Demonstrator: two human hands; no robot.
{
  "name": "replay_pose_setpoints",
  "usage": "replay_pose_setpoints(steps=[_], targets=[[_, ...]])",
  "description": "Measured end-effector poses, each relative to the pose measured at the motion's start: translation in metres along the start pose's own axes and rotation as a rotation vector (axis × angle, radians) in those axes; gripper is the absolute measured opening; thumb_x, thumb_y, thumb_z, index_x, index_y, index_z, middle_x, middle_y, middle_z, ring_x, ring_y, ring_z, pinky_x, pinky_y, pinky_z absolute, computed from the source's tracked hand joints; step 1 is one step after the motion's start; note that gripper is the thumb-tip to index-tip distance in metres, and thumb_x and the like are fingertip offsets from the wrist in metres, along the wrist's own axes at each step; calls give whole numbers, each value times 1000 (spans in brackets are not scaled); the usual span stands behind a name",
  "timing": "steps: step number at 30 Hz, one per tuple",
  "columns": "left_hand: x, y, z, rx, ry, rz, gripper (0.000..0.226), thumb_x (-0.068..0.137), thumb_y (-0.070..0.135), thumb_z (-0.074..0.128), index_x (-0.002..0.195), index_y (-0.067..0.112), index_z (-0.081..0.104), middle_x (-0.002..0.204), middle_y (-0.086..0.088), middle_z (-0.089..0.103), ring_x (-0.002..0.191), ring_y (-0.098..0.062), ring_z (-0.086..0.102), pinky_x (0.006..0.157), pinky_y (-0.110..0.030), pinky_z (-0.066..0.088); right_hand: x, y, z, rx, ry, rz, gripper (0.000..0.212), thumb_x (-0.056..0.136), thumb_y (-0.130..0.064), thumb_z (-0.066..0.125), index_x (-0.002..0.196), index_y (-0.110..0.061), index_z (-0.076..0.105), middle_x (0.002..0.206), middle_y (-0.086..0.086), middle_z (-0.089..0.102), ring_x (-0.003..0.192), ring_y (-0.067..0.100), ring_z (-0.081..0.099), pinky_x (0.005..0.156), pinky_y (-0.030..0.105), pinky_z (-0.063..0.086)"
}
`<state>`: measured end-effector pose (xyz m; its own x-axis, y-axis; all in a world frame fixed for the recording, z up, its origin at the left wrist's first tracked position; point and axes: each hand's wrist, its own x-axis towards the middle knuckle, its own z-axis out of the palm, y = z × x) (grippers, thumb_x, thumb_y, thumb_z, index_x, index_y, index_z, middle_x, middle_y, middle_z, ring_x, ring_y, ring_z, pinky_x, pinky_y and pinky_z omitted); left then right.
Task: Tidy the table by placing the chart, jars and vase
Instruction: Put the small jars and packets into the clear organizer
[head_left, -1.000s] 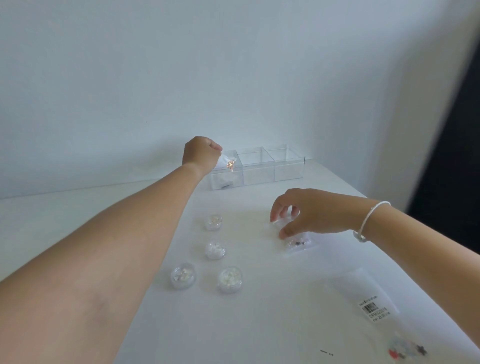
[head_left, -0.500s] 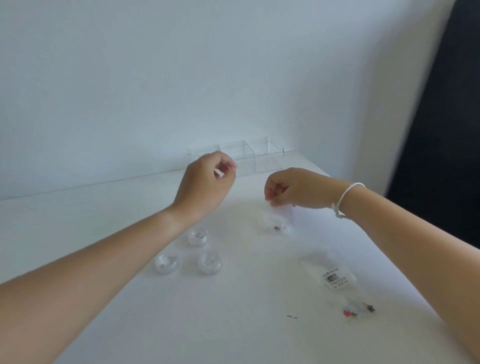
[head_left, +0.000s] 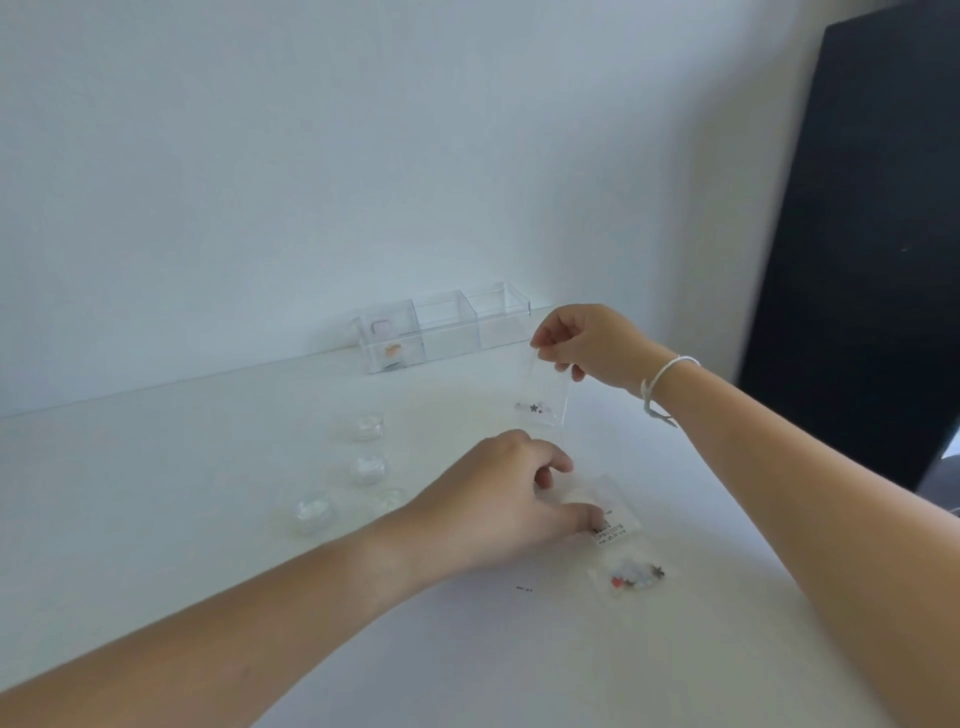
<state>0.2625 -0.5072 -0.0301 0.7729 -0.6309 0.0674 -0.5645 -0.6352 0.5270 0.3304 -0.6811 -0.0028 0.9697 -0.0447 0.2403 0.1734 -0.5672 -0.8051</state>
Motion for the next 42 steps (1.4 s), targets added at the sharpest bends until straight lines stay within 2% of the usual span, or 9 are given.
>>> replay_pose_setpoints(steps=[4, 11, 14, 18, 24, 31, 36, 40, 42], targets=[[7, 2, -2, 46, -20, -27, 45, 71, 50, 69, 109, 27, 60, 85, 16, 45, 70, 4, 44, 61, -9, 31, 1, 1, -1, 34, 60, 0, 28, 80, -3, 55, 64, -25, 58, 63, -8, 54, 54, 7, 51, 41, 8, 41], [19, -1, -12, -20, -124, -85, 38, 69, 39, 75, 99, 26, 57, 80, 16, 45, 68, 1, 45, 56, -14, 34, 6, 6, -1, 41, 111, -6, 28, 81, -2, 56, 65, -24, 57, 63, -7, 52, 55, 7, 51, 40, 7, 41], [21, -7, -16, -68, -123, -74, 31, 71, 32, 75, 93, 27, 54, 82, 14, 49, 66, -1, 46, 54, -14, 36, 10, 7, -1, 64, 143, -12, 29, 81, -1, 55, 64, -24, 57, 62, -6, 52, 43, -1, 52, 38, 7, 40], [23, -19, -27, -170, -55, -72, 20, 76, 19, 70, 83, 30, 55, 78, 11, 58, 63, -4, 50, 47, -8, 36, 18, 9, 0, 100, 204, -17, 33, 81, 3, 48, 67, -25, 57, 67, -6, 56, 50, 2, 53, 40, 8, 42], [33, -37, -66, -268, 108, -92, 19, 81, 12, 61, 79, 31, 62, 76, 7, 60, 71, -13, 54, 68, -30, 45, 44, 6, 3, 112, 387, -77, 24, 83, -1, 47, 75, -21, 58, 71, -6, 54, 53, 5, 52, 39, 5, 38], [57, -57, -106, -306, 269, -51, 17, 84, 11, 58, 84, 27, 64, 78, 5, 61, 71, -17, 54, 71, -31, 47, 103, -11, 7, -121, 502, -294, 21, 84, -1, 48, 80, -16, 62, 83, -5, 58, 65, 1, 48, 58, 0, 36], [80, -66, -122, -300, 347, -27, 18, 85, 11, 56, 84, 27, 63, 84, 2, 62, 76, -18, 56, 79, -34, 52, 140, -13, 14, -271, 403, -310, 26, 82, 1, 44, 82, -15, 65, 86, -3, 60, 77, 15, 51, 69, 25, 39], [99, -70, -133, -257, 402, 13, 19, 85, 10, 56, 83, 29, 61, 78, 4, 59, 67, -13, 54, 64, -15, 48, 151, 1, 20, -281, 300, -216, 29, 79, 1, 45, 75, -20, 65, 83, -1, 64, 75, 16, 56, 64, 25, 42], [109, -71, -137, -257, 428, 26, 19, 84, 9, 55, 84, 27, 62, 75, 4, 57, 67, -12, 53, 64, -17, 49, 152, 5, 24, -265, 249, -183, 26, 78, -2, 50, 71, -23, 62, 78, -4, 63, 74, 14, 54, 61, 18, 40]])
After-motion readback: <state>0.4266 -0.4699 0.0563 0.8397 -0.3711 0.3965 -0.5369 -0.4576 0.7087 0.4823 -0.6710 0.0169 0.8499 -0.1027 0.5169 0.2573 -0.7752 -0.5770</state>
